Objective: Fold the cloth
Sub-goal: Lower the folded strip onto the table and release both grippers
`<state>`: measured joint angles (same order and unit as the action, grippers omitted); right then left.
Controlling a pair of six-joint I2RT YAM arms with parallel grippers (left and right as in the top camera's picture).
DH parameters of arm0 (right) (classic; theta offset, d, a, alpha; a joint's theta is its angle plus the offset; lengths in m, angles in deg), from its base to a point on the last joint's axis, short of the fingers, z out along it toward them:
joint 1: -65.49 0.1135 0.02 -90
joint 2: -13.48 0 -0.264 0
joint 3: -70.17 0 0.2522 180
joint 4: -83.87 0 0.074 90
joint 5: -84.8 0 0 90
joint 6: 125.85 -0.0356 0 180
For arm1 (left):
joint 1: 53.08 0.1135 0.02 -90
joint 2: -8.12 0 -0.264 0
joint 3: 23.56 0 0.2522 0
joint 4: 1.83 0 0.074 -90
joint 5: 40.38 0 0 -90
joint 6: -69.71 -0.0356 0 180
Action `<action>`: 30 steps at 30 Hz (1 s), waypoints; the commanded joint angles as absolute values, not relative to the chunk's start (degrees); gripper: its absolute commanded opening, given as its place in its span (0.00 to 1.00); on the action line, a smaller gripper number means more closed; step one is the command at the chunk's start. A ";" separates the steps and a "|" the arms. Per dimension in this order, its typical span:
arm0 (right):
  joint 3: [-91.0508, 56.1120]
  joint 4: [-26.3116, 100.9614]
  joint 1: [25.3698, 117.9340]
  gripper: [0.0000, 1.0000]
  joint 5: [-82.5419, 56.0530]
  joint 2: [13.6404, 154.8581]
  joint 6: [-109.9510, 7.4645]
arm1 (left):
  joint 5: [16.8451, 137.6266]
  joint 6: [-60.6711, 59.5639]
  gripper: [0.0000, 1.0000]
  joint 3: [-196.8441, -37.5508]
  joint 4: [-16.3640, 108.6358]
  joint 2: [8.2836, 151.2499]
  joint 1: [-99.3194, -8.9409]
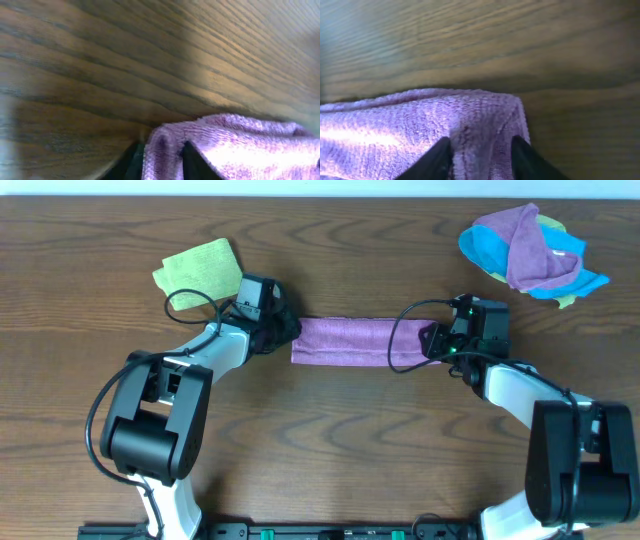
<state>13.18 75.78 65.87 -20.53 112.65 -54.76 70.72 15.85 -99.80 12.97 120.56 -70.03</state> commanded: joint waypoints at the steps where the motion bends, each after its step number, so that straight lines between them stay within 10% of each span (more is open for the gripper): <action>1: 13.01 75.39 65.94 0.53 -20.51 113.11 -54.48 | 69.21 15.65 0.35 -100.06 13.32 121.13 -69.31; 11: 13.01 68.48 65.94 0.68 -23.88 104.15 -58.59 | 72.06 12.88 0.67 -100.19 15.68 113.13 -67.56; 22: 13.03 49.73 65.30 0.86 -23.42 86.31 -71.66 | 77.30 16.18 0.07 -100.17 17.14 109.72 -68.89; 30: 14.28 47.94 65.02 0.88 -23.40 88.61 -72.66 | 77.50 17.47 0.06 -100.17 14.91 115.99 -71.28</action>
